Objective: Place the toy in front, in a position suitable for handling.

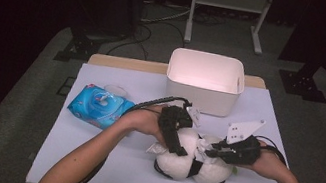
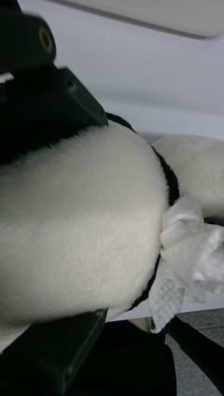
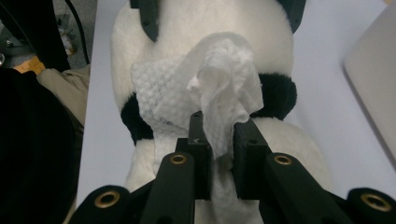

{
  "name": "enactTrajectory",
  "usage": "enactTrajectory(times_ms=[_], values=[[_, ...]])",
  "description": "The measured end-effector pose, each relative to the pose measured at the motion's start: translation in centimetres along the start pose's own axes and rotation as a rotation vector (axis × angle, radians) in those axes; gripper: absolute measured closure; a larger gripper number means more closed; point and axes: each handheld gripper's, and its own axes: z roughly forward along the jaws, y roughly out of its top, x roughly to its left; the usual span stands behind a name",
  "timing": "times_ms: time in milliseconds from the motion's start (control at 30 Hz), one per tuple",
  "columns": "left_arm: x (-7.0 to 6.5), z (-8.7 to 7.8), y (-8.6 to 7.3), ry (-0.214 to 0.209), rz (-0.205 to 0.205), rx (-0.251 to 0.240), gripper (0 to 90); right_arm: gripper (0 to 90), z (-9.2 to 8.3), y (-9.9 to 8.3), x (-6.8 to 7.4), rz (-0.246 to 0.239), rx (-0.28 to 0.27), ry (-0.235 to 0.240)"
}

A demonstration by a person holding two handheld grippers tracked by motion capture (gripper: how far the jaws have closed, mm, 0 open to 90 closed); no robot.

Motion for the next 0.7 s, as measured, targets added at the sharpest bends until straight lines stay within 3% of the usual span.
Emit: enactTrajectory(times_ms=[167,333,433,533,700], values=[[-1.4,-0.6,-0.9,0.032,-0.018,-0.035,6.7,78.9,0.8,0.6,1.2,-0.036,0.024,-0.005],[-2.2,-2.0,-1.9,0.066,-0.047,-0.080,6.1,78.9,1.0,0.7,2.1,-0.032,0.031,-0.006],[-2.5,-2.4,-2.4,0.085,-0.076,-0.069,6.0,79.0,1.1,0.6,2.2,-0.040,0.032,-0.003],[-2.5,-2.0,-2.8,0.062,-0.105,-0.059,6.0,78.9,1.1,0.6,2.5,-0.041,0.034,0.002],[-3.0,-1.1,-3.3,0.073,-0.050,-0.096,11.0,78.9,0.9,0.7,3.1,-0.073,0.051,-0.018]])
